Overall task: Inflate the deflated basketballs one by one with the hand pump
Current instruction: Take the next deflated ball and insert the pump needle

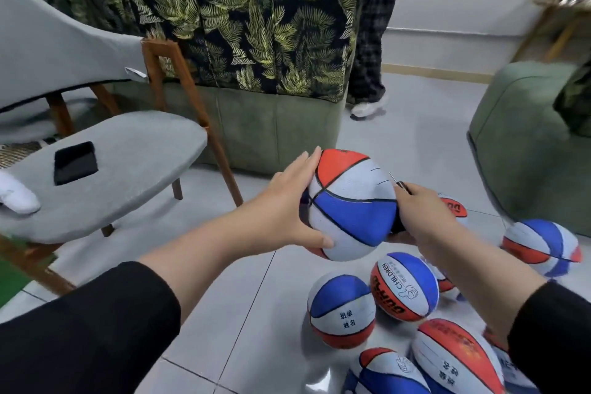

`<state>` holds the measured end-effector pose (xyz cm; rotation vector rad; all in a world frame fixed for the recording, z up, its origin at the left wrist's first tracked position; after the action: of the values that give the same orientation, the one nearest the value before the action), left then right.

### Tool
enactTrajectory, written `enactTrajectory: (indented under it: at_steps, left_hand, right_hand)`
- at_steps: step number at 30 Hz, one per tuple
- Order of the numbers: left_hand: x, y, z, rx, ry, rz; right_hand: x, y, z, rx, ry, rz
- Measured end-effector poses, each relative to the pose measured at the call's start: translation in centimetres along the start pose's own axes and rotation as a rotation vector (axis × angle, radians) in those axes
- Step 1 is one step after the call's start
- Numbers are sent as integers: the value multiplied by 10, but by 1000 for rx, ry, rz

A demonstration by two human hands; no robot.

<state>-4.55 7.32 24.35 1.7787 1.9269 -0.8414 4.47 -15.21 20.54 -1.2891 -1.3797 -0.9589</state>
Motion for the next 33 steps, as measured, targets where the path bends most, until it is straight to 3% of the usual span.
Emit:
enactTrajectory:
  at_steps: [4,9,17,26,30,33]
  left_hand:
    - [-22,14,5,-157,194,55]
    - [-31,28,15,-94,-91,61]
    - [-22,45,28,-58,-267,4]
    - [-16,56,20,-231,-333,-114]
    - [-19,55,14,-352,-403,-176]
    - [-24,55,17,-350,-494,-207]
  right_hand:
    - [-7,2,-22,-24,60,47]
    - [-8,1,-33,19,94,46]
    - [-11,0,-40,35,81,-18]
    - [10,7,-52,-58,-129,-237]
    - [26,-2,-50,20,-300,-379]
    - [29,-12,-38,82,-440,-470]
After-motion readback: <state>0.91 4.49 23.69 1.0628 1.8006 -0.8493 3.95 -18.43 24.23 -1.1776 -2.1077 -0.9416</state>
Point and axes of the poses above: each hand's wrist, its own y-axis towards the middle knuckle, its own z-axis out of the palm, x = y × z, the point moved 4 cm from there along y, towards the middle knuckle, and after that the axes turned 13 degrees about -z, right-handed, at the moved point
